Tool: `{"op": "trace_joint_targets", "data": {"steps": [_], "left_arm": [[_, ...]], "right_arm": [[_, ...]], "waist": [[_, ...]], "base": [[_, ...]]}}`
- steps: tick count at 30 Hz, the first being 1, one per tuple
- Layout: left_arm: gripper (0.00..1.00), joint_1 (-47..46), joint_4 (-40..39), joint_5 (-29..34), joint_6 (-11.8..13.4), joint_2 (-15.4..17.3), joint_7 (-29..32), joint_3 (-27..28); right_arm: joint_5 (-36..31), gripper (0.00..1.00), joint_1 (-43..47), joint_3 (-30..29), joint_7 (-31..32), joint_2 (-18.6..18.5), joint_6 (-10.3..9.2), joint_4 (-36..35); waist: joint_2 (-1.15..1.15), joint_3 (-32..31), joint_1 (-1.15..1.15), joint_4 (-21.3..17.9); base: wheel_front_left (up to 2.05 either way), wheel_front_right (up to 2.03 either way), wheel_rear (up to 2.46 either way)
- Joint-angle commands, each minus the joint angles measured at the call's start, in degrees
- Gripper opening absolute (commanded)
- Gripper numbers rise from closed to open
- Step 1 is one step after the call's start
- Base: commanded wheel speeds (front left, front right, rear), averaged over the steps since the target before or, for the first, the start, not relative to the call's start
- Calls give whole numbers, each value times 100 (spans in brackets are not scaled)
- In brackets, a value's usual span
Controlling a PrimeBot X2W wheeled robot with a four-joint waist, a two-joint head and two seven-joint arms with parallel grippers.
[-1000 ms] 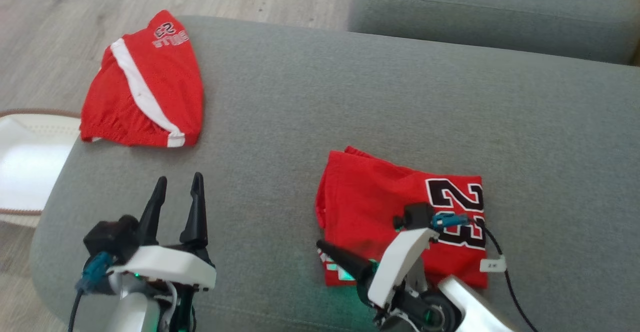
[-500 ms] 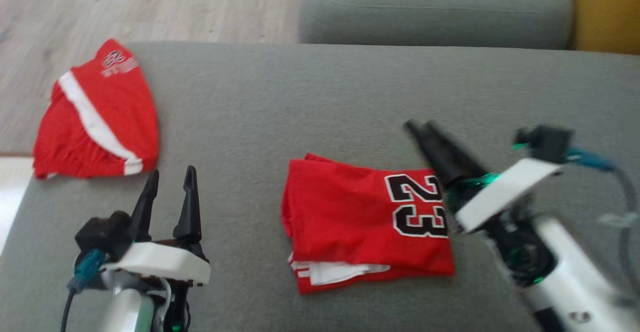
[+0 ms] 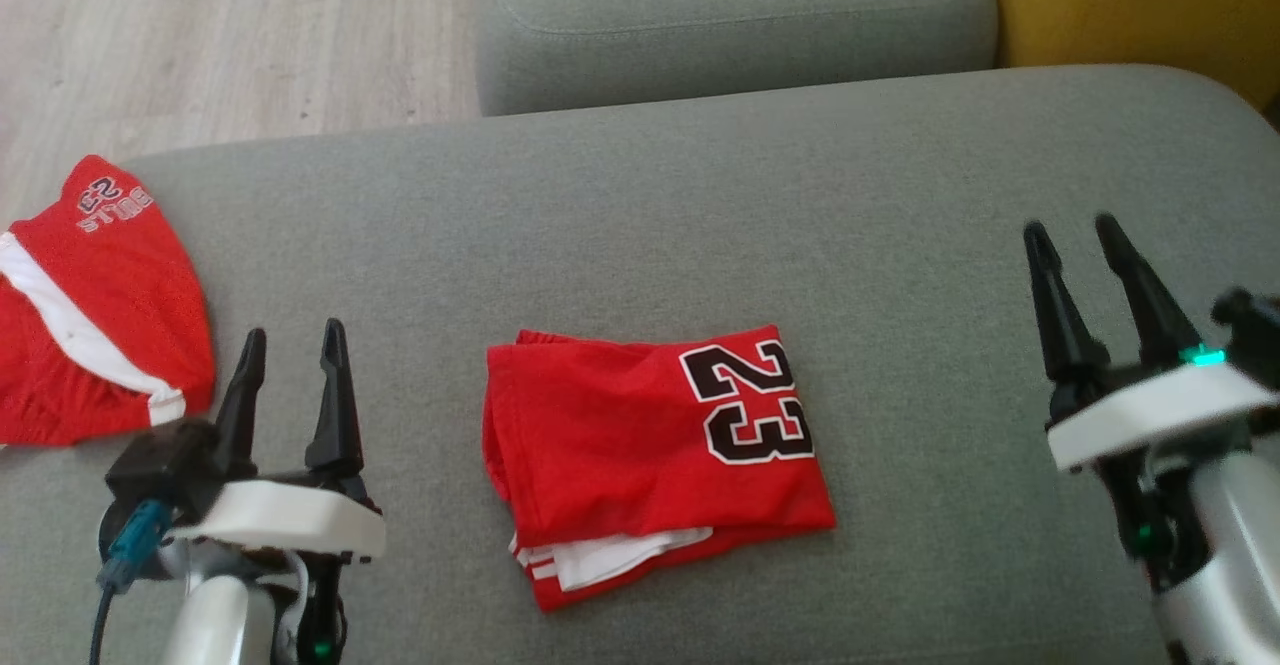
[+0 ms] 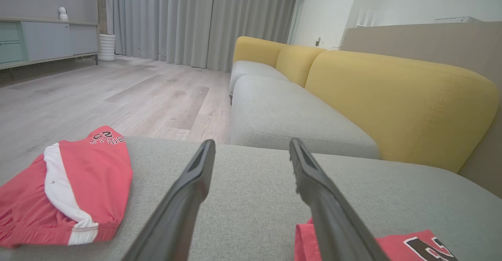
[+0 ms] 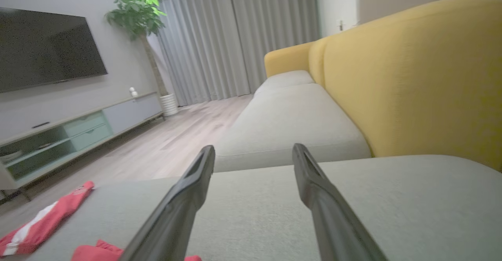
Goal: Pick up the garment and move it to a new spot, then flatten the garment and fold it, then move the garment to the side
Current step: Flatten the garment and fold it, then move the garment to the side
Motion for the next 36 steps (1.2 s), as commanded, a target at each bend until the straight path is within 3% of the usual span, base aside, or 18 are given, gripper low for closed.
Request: {"op": "trace_joint_targets", "data": {"steps": [1,6,20,26,31,36], "left_arm": [[100,-140,-230,78,12,76,-70,247],[100,-34,-268,273,-18,41,-70,434],[100,40,-214,543,-217,-82,-70,614],[100,-41,-199,603,-300,-130,-70,525],[100,-123,-125,608,-373,-160,-70,485],[100,-176,-85,639,-392,-175,-70,491]], "right_arm": [[-100,100,-76,-14,-72,13,-4,-139],[-942,100,185,-235,-411,258,-4,187],[-1228,100,173,-63,-458,535,-4,733],[-968,100,-192,457,292,624,-4,1097],[-475,100,-834,950,1024,833,-4,1964],[-280,100,-1232,966,1506,962,-4,2922]], "waist": [[0,13,0,-25],[0,57,0,-64],[0,55,0,77],[0,86,0,316],[0,186,0,659],[0,250,0,958]], "base": [[0,0,0],[0,0,0],[0,0,0],[0,0,0],[0,0,0],[0,0,0]]}}
